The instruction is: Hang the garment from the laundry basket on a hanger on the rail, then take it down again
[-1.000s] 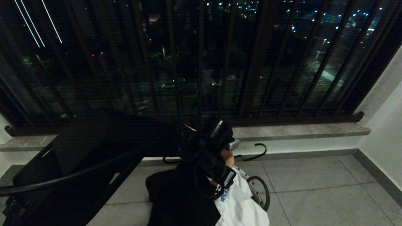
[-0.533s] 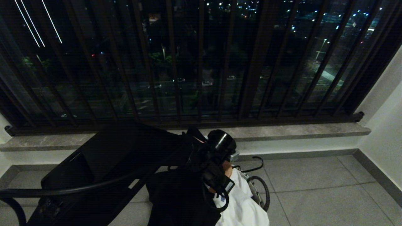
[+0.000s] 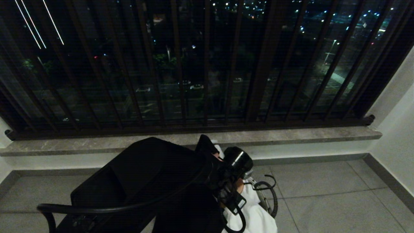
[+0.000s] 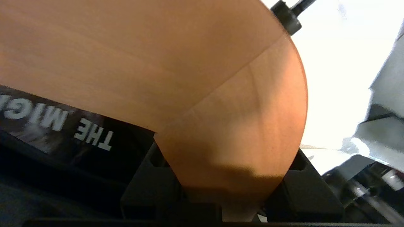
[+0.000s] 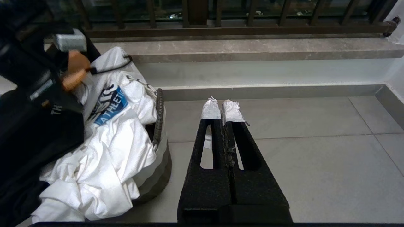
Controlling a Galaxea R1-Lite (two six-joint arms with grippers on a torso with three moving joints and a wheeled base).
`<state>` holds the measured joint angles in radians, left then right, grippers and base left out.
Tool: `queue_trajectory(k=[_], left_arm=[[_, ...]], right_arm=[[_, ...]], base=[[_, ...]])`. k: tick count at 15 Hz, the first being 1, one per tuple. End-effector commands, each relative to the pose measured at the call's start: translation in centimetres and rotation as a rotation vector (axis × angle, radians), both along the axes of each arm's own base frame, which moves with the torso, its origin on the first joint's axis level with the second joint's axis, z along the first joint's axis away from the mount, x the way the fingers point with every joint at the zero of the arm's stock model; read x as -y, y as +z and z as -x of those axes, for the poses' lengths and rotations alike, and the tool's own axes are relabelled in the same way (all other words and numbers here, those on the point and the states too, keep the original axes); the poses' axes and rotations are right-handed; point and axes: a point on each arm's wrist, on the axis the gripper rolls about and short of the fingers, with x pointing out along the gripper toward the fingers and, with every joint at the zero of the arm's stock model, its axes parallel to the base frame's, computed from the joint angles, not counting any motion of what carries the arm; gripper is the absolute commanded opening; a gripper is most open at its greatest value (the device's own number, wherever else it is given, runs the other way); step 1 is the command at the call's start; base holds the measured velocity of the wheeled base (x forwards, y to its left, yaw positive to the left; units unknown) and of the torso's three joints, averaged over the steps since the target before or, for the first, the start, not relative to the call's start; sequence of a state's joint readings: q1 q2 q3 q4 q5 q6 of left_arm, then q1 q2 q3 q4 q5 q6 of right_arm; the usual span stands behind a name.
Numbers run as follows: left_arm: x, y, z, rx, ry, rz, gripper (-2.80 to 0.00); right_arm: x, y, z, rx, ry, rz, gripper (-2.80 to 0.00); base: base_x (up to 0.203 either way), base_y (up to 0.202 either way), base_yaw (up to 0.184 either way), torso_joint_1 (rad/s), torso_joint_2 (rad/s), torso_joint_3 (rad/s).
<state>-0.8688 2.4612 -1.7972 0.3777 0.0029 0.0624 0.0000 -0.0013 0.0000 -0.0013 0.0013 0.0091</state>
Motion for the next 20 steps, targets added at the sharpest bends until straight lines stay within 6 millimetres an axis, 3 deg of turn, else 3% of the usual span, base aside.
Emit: queue_trajectory(k=[1,11,14,20], left_arm=[[0.4,-1.3,0.2,-0.012,-0.007,-0.029,-2.8],[3.2,-5.4,2.0,0.0,-0.056,-0.102,-2.8],[3.5,-4.8,1.8,0.024,-0.083,-0.094,-2.8],[3.6,-5.6,1.8,0.041,-0.095,-0.127,-2.8]], right_arm=[[0.0,0.0,0.0,-0.001,0.0,0.0,-2.8],[0.0,0.0,0.0,-0.001,0.0,0.0,-2.8],[0.0,0.0,0.0,-0.001,0.0,0.0,-2.8],[0.0,0.0,0.0,-0.001,0.0,0.0,-2.8]], base=[[0.0,0.0,0.0,0.0,0.0,0.0],[0.0,0.0,0.0,0.0,0.0,0.0],[0.0,0.0,0.0,0.0,0.0,0.0],[0.0,0.0,0.0,0.0,0.0,0.0]])
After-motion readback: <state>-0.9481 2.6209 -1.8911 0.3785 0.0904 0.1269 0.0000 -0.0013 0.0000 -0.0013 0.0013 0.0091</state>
